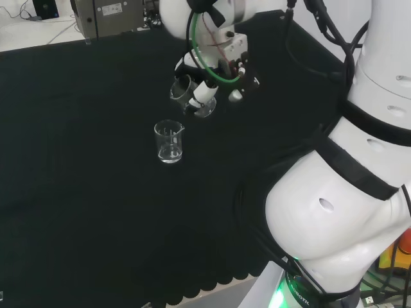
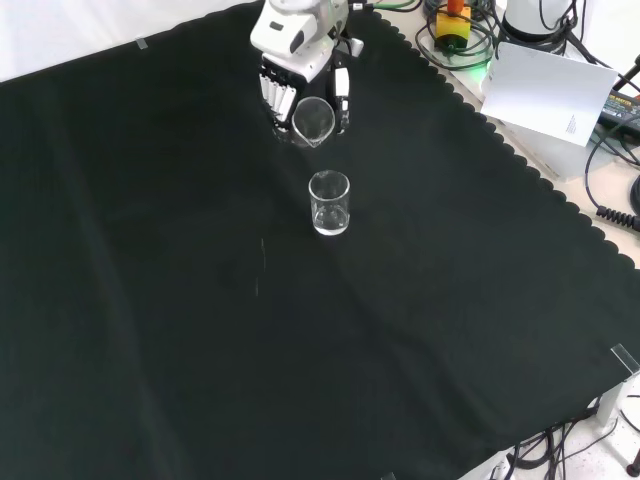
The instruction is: Place the beaker back on the table.
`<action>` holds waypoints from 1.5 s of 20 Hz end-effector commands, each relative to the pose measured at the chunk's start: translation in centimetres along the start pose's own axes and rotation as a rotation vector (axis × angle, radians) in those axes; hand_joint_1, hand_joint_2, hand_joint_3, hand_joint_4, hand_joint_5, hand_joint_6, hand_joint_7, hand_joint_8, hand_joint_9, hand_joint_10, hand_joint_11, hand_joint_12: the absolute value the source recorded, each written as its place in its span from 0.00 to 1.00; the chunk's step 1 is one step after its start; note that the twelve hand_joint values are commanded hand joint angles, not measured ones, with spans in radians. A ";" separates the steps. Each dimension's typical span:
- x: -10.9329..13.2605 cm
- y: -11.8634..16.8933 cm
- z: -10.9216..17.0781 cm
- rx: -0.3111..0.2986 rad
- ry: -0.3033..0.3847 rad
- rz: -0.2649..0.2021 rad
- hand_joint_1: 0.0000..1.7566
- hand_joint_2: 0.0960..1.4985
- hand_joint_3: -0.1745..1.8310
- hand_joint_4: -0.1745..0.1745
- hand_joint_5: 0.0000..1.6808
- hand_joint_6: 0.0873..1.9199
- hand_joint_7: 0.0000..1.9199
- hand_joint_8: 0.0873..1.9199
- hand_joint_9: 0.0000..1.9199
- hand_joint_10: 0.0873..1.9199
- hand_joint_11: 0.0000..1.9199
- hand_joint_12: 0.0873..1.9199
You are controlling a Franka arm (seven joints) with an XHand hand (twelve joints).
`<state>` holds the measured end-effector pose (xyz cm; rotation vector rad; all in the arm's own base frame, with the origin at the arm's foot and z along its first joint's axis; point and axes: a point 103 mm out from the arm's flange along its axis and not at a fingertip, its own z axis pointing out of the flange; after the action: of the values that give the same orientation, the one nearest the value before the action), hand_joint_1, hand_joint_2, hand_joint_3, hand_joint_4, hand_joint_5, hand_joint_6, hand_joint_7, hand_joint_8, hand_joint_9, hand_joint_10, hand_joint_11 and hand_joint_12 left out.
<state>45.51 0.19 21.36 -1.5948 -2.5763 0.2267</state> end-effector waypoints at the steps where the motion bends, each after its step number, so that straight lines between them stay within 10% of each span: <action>1: -3.9 -0.6 1.4 -0.130 0.135 0.017 0.66 0.76 0.00 0.00 0.62 0.48 0.71 0.61 0.79 0.41 0.69 0.41; 30: -10.7 5.7 10.7 -0.302 0.340 0.059 0.74 0.72 0.00 0.04 0.62 0.41 0.67 0.35 0.78 0.36 0.69 0.37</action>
<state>51.00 -7.02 13.24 -1.6475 -2.4031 -0.2706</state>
